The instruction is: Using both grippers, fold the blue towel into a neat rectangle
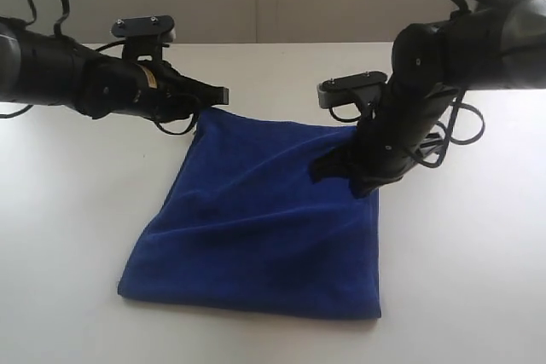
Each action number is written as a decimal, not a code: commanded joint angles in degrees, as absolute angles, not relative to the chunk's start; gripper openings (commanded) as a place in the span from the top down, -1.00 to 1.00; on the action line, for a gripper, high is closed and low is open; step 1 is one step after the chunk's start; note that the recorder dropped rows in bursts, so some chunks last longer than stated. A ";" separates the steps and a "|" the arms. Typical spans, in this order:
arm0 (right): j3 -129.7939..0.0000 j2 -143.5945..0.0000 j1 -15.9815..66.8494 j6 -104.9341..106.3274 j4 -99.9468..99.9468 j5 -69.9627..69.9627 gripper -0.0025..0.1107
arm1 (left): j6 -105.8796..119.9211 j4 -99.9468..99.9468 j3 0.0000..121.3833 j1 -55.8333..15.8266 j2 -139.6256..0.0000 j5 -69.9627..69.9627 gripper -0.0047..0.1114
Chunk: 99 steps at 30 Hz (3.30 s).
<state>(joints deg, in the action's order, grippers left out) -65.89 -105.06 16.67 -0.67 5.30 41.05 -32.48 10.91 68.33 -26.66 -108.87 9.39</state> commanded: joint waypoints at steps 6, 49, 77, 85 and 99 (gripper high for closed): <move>-60.73 -104.08 19.56 1.33 7.00 40.78 0.96 | -33.59 10.76 73.77 -27.07 -116.75 10.00 0.88; -56.70 -102.91 19.90 8.84 11.39 54.64 0.96 | -34.53 11.25 78.07 -26.96 -124.14 6.80 0.88; -59.87 -111.48 11.44 -12.19 -3.72 18.05 0.96 | -31.54 11.23 78.07 -32.68 -122.41 0.36 0.88; -64.38 -114.36 9.11 -10.87 -4.67 19.71 0.96 | -33.50 10.99 78.07 -29.07 -122.30 -3.12 0.88; -69.82 -113.47 9.00 -8.56 -4.68 23.90 0.96 | -39.17 10.53 78.07 -26.46 -119.69 0.00 0.88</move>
